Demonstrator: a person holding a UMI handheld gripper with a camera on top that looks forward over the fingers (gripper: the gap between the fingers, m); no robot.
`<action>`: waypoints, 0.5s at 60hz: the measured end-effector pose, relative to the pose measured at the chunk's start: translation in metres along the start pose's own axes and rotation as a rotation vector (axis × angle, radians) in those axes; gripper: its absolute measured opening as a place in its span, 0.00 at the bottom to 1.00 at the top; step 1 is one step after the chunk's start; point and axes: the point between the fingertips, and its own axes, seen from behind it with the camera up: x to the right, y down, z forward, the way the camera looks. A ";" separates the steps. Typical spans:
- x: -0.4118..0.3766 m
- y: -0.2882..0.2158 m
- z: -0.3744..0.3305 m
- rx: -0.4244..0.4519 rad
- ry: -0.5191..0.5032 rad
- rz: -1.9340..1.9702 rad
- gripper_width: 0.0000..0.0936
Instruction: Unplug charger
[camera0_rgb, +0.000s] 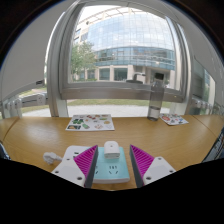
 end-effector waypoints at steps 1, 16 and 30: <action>0.000 0.001 0.001 -0.005 0.004 -0.001 0.62; -0.005 0.006 0.022 -0.029 0.032 0.009 0.23; -0.004 -0.065 0.010 0.106 -0.018 0.082 0.17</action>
